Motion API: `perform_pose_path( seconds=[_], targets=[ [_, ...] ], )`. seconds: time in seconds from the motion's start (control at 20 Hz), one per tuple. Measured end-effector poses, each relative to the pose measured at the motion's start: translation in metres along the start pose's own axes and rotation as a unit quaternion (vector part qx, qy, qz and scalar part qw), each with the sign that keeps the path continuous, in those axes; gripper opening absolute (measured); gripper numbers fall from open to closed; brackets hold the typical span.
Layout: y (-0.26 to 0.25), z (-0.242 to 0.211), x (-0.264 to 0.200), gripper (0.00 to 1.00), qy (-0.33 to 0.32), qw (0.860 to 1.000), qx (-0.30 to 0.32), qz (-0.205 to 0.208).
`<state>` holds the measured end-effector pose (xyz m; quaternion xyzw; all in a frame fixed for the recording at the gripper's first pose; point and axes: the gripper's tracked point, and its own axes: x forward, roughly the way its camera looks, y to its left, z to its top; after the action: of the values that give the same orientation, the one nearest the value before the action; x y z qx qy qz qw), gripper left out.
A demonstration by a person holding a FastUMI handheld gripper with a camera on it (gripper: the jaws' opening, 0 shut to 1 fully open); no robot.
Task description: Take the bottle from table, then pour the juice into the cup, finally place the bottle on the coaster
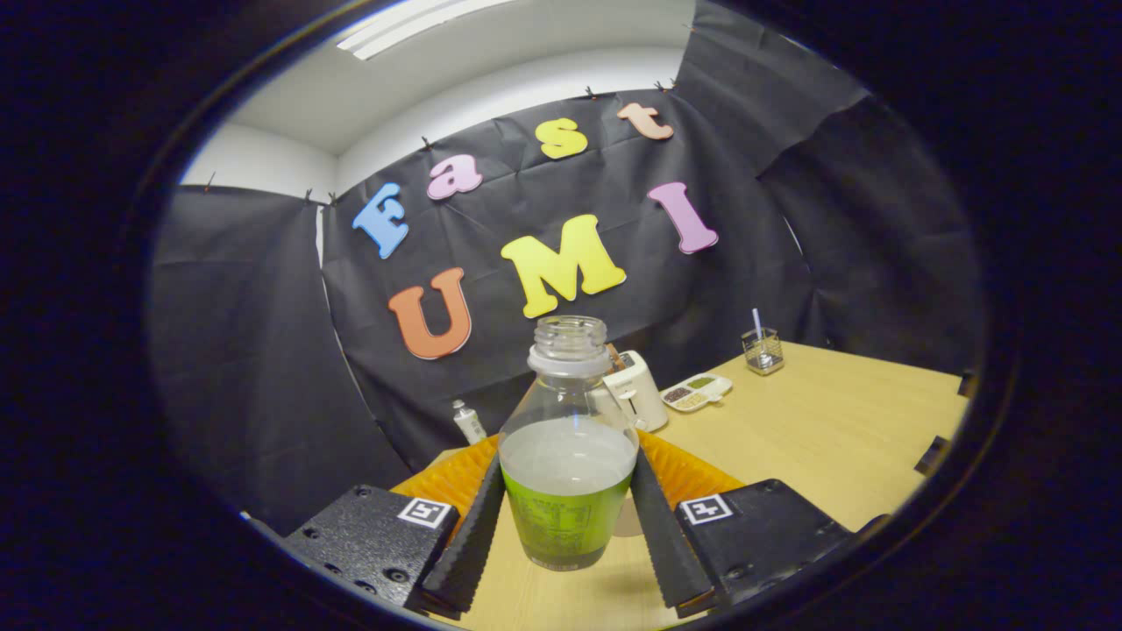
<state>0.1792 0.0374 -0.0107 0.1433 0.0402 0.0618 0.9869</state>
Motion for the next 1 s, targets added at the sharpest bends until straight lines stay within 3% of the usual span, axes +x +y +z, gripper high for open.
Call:
perform_pose_path(
  seconds=[0.35,0.7,1.0],
  targets=[
    [-0.013,-0.008,0.040,0.81,0.008,0.998,-0.057,-0.028],
    [-0.028,-0.048,0.098,0.81,0.050,0.990,-0.120,-0.058],
    [-0.032,-0.065,0.138,0.82,0.049,0.985,-0.154,-0.065]
  ],
)
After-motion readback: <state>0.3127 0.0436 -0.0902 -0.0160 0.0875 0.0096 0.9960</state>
